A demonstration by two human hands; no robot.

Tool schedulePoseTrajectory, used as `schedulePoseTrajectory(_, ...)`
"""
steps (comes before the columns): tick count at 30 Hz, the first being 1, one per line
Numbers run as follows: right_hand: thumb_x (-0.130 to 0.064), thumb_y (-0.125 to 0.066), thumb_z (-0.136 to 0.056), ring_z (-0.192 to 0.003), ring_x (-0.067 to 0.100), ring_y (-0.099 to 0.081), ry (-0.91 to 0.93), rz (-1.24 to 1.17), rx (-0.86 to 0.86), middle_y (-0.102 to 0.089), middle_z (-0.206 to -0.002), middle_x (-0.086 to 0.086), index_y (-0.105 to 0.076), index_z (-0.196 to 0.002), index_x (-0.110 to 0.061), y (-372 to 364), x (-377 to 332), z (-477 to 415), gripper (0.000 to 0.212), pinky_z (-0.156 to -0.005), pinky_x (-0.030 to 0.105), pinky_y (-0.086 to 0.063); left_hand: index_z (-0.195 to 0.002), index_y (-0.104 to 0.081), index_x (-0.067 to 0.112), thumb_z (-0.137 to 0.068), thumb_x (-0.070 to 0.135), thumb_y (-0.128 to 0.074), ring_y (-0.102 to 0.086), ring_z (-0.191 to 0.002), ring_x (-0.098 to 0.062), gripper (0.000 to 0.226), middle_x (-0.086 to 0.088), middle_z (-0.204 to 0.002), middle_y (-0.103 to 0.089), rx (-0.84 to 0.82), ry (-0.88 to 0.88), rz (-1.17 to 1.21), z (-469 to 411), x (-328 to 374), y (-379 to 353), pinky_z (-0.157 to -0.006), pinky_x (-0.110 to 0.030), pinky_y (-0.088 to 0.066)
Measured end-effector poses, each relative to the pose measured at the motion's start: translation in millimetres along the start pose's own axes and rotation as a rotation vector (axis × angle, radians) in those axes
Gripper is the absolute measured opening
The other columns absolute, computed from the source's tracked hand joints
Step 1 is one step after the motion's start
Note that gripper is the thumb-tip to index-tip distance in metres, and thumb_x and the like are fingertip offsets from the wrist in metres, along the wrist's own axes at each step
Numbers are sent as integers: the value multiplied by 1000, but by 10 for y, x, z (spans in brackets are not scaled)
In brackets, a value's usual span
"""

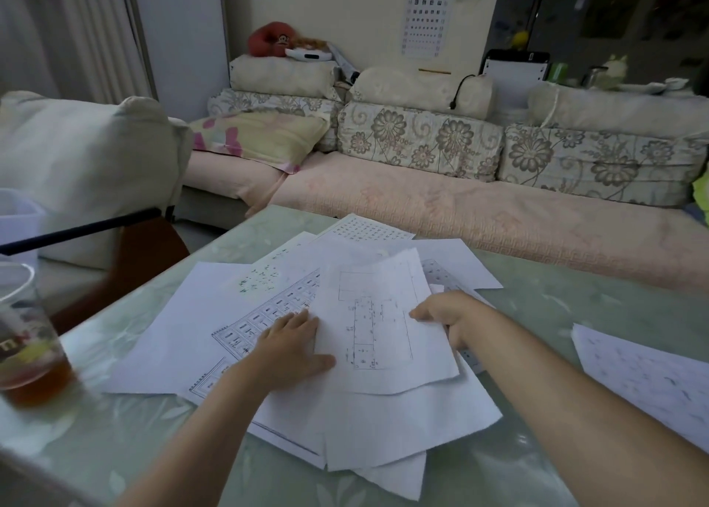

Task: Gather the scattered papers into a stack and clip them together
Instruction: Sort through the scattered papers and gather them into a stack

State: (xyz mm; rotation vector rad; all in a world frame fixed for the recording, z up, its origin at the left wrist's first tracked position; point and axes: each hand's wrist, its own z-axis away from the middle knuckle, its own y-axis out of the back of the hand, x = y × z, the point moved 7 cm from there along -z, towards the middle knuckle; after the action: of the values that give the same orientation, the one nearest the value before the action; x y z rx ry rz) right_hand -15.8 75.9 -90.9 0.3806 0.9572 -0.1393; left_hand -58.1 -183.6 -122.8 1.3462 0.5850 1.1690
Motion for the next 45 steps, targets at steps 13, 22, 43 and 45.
schedulePoseTrajectory(13,-8,-82,-78,-97,27,-71,316,-100,102,-75,-104,6,-71,-106,-12,348,94,422,30,-93,48,-56,-151,-24,22,-79,49,-74,-51,-126,-24,91,-4,-143,-48,283,103,871,104,224,426,-97,-38,-46)
schedulePoseTrajectory(22,-12,-73,-86,-102,15,-69,701,-110,197,-74,-109,-1,-67,-116,-14,957,-281,1265,30,-97,41,-54,-106,-67,24,-90,11,-67,-73,-87,-18,21,4,-97,-75,409,-194,1305,555,1165,1087,-77,-37,-59)
schedulePoseTrajectory(43,-14,-71,-90,-96,11,-72,797,-289,169,-75,-107,-5,-67,-117,-20,1364,-291,1598,29,-82,29,-57,-98,-56,37,-80,24,-78,-66,-86,-3,31,11,-95,-67,860,-434,1193,1140,1797,1575,-74,-32,-56)
schedulePoseTrajectory(45,-14,-71,-89,-94,8,-72,756,-259,145,-75,-108,-6,-67,-116,-22,1341,-214,1563,28,-79,27,-56,-108,-54,32,-80,21,-78,-69,-91,-9,38,6,-102,-68,807,-456,1268,1101,1773,1529,-75,-32,-57)
